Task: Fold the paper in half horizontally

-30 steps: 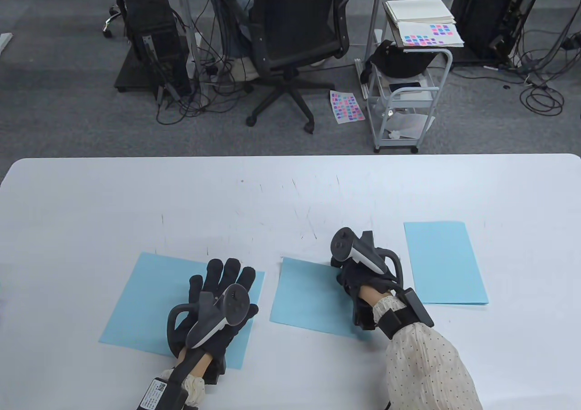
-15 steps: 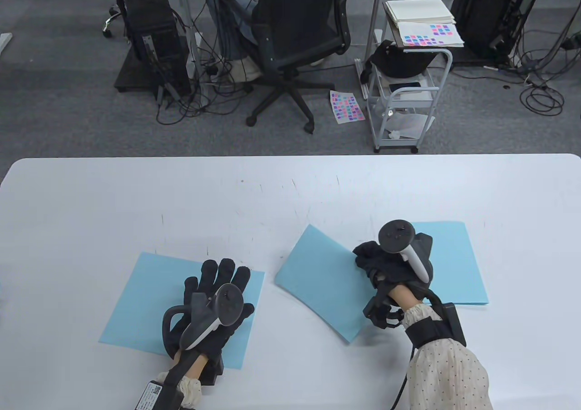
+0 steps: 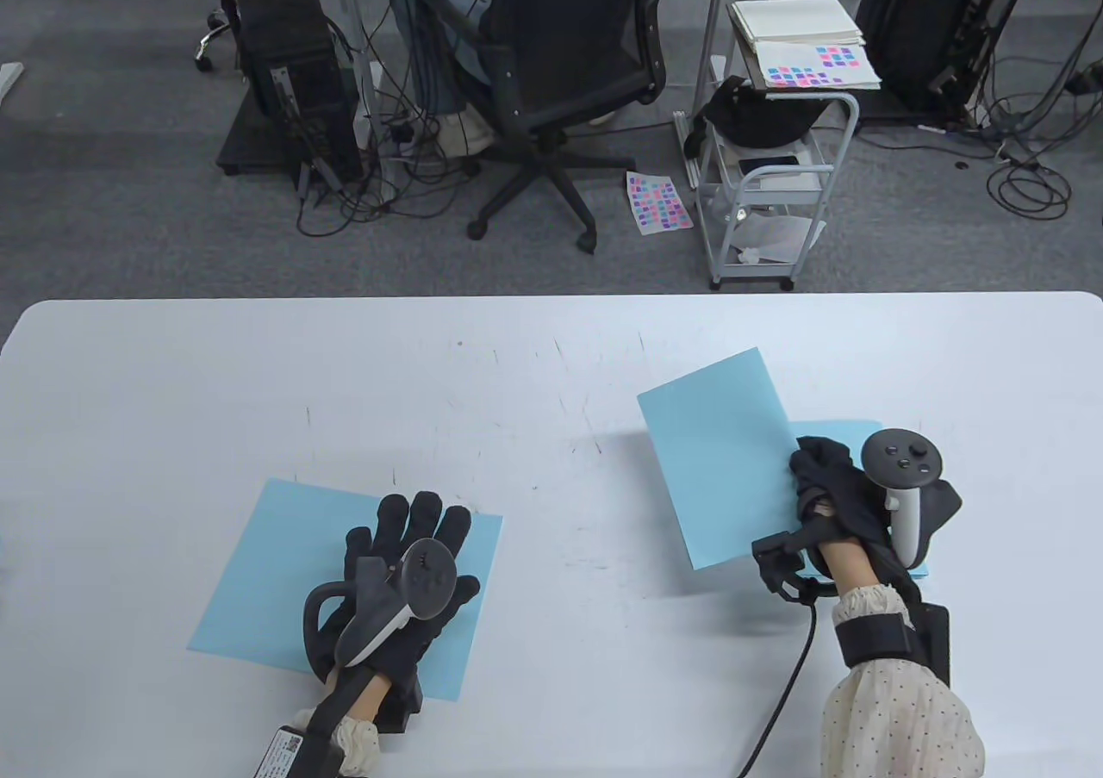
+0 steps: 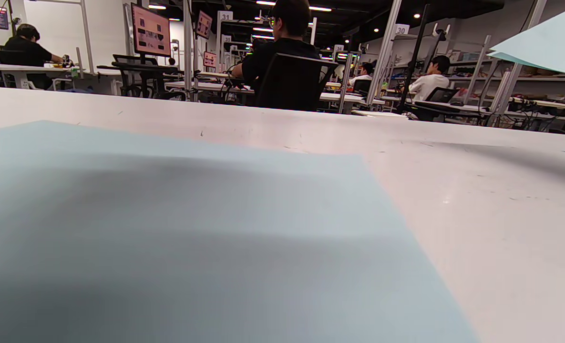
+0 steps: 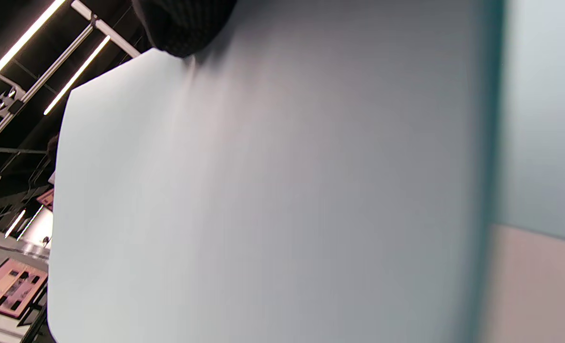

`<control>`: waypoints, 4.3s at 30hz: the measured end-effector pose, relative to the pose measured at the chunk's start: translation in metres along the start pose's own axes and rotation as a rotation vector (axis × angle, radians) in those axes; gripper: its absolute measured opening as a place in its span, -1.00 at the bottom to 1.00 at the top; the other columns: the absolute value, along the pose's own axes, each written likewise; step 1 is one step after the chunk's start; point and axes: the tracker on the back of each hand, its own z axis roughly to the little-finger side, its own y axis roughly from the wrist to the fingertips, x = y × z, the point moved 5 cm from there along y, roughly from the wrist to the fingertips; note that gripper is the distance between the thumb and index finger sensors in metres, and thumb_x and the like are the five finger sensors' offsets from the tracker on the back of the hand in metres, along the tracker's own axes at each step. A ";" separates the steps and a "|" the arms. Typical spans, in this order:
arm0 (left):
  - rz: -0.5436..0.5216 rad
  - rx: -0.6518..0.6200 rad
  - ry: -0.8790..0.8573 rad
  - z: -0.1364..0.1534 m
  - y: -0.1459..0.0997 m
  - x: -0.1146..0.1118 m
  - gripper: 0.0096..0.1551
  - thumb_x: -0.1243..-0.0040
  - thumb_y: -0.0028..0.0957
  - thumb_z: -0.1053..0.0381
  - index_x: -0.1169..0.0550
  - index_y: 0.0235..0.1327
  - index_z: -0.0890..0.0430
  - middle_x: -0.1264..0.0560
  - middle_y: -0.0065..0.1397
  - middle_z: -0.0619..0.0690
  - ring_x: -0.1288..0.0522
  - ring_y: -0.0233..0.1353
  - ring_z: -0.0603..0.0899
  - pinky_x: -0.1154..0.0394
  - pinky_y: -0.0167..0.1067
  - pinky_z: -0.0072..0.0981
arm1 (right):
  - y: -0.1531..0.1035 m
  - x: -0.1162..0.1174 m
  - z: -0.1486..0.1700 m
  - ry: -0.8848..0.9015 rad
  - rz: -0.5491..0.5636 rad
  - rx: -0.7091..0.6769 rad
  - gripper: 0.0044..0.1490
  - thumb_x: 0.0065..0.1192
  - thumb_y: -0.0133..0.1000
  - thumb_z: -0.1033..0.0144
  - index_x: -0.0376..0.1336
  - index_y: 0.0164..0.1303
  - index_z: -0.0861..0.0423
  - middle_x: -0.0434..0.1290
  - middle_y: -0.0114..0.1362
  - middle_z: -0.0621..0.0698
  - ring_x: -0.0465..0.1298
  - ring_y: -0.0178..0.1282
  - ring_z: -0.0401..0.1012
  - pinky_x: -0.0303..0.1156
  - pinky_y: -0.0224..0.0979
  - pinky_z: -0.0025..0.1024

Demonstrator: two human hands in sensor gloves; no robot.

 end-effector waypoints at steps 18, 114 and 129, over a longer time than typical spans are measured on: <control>0.006 0.029 0.014 0.009 0.002 -0.002 -0.09 0.02 -0.24 -0.43 0.00 0.46 -0.51 0.12 0.74 -0.35 0.18 0.78 0.05 0.08 0.70 0.19 | 0.044 -0.067 0.085 -0.089 0.200 0.272 -0.50 0.14 0.05 0.32 0.31 0.22 0.06 0.54 0.03 -0.06 0.44 0.35 0.03 0.13 0.54 0.17; 0.381 0.471 0.175 0.099 0.013 -0.059 -0.16 -0.09 -0.12 -0.35 -0.09 0.48 -0.47 -0.03 0.76 -0.26 0.06 0.80 0.13 0.03 0.69 0.22 | -0.143 0.124 -0.005 -0.905 -0.234 -0.590 -0.05 0.12 0.04 -0.15 -0.16 0.61 -0.27 -0.32 0.78 -0.07 -0.47 0.68 0.12 -0.48 0.54 0.36; 0.424 0.304 0.216 0.040 0.052 -0.063 -0.22 -0.08 -0.08 -0.30 -0.07 0.40 -0.62 -0.01 0.75 -0.43 0.09 0.81 0.05 0.09 0.71 0.19 | -0.137 0.119 -0.003 -0.875 -0.251 -0.557 -0.05 0.12 0.04 -0.14 -0.16 0.61 -0.27 -0.33 0.78 -0.08 -0.50 0.68 0.12 -0.49 0.54 0.35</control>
